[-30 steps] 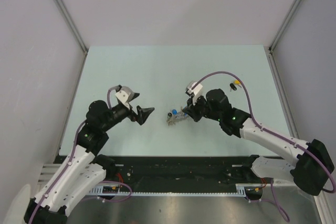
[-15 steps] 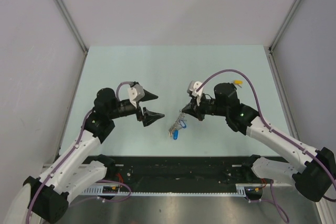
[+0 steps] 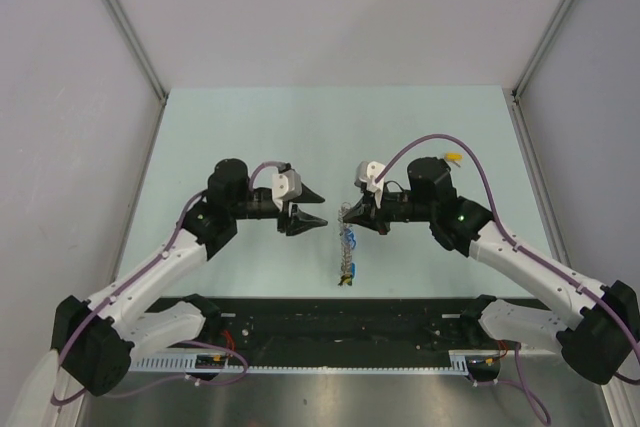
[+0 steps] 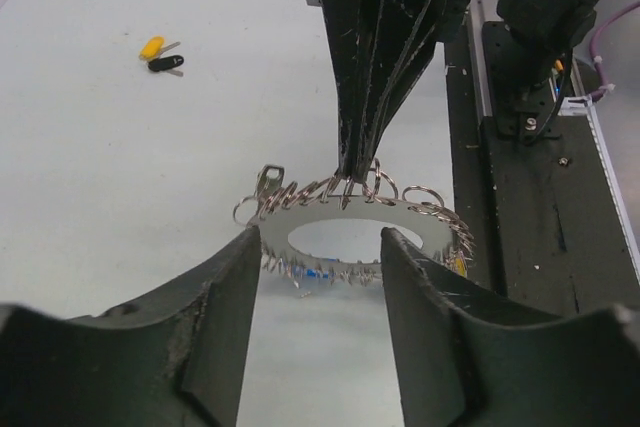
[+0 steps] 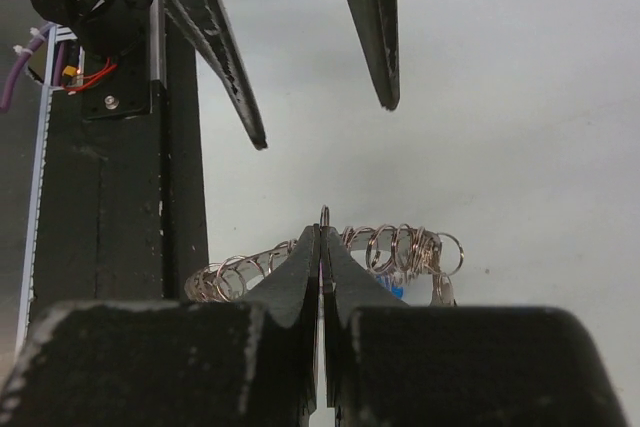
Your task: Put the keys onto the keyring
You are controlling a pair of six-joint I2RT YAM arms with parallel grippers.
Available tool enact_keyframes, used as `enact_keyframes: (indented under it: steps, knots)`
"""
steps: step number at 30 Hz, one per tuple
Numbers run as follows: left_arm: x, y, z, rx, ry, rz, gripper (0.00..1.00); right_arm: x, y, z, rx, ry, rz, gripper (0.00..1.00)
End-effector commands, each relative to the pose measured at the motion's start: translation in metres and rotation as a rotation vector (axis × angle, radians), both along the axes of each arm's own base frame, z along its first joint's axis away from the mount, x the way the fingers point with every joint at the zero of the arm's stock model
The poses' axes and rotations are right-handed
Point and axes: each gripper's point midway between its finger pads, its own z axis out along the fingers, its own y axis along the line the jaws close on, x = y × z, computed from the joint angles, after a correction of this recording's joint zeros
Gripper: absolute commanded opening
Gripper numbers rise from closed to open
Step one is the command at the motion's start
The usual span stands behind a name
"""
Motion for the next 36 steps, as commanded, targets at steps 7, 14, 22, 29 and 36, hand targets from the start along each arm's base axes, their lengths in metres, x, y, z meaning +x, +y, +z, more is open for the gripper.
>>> enact_keyframes:
  steps: [7, 14, 22, 29, 36]
  knots:
    - [-0.011, -0.019, 0.012, -0.023, -0.034, -0.133, 0.43, 0.0, 0.013, 0.047, 0.113, -0.109, 0.076, 0.0]
    - [-0.013, -0.023, 0.003, -0.007, -0.006, -0.157, 0.41, -0.003, 0.015, 0.052, 0.126, -0.111, 0.102, 0.0]
    - [-0.021, -0.025, 0.001, -0.004, 0.024, -0.213, 0.32, -0.007, 0.018, 0.055, 0.135, -0.108, 0.125, 0.0]
    - [-0.028, -0.026, -0.002, 0.012, 0.059, -0.255, 0.25, -0.009, 0.019, 0.055, 0.134, -0.108, 0.136, 0.0]
    - [-0.03, -0.027, -0.01, 0.044, 0.085, -0.269, 0.21, -0.009, 0.02, 0.055, 0.13, -0.11, 0.142, 0.0]
